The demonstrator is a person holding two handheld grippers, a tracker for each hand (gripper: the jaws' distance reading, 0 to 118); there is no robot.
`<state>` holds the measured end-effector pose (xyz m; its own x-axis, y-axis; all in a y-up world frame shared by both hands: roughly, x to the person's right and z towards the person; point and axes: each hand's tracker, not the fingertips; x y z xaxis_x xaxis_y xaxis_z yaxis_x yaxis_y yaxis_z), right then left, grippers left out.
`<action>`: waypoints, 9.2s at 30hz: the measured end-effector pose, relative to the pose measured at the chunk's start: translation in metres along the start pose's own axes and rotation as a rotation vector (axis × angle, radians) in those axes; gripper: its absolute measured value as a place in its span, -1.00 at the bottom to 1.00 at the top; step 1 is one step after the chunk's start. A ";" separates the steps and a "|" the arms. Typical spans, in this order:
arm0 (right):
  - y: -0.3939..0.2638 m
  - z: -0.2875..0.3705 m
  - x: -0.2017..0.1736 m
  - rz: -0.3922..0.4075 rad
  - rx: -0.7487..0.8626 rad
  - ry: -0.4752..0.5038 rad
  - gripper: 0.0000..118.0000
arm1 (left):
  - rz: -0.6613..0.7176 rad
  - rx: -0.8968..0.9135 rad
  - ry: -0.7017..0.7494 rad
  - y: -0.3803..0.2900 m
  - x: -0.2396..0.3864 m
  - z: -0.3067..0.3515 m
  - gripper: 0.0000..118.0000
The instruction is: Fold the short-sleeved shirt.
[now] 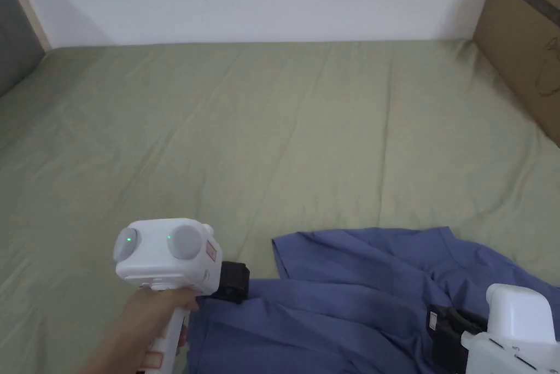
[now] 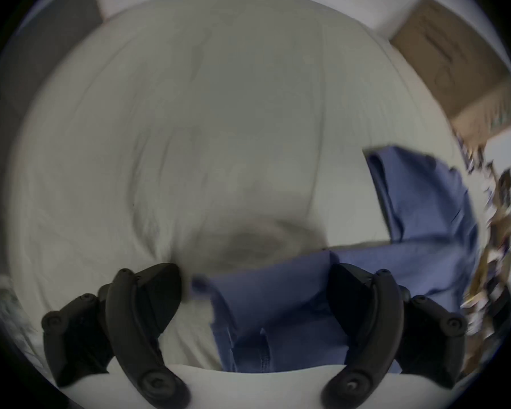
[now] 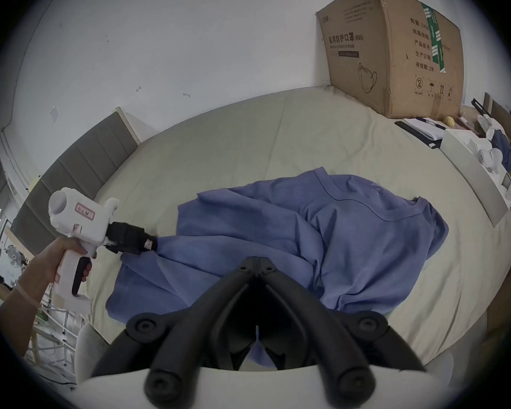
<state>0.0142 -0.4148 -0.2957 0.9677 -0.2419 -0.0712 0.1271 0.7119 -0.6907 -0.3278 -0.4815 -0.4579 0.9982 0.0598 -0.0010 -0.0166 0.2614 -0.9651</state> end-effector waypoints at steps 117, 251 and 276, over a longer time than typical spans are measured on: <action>0.613 0.160 -0.004 0.102 0.444 -0.051 -1.00 | 0.076 0.991 0.189 0.300 -0.103 0.495 -0.90; -0.036 0.061 0.088 0.184 -0.254 -0.184 -0.92 | 0.171 0.290 0.028 -0.205 -0.146 0.129 -0.87; 0.064 -0.080 0.126 0.044 -0.336 -0.220 0.45 | 0.244 0.253 0.084 -0.055 -0.167 0.072 0.74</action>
<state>0.1270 -0.4527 -0.4070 0.9988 -0.0430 0.0249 0.0417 0.4546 -0.8897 -0.4976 -0.4369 -0.3860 0.9642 0.0726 -0.2549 -0.2578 0.4800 -0.8385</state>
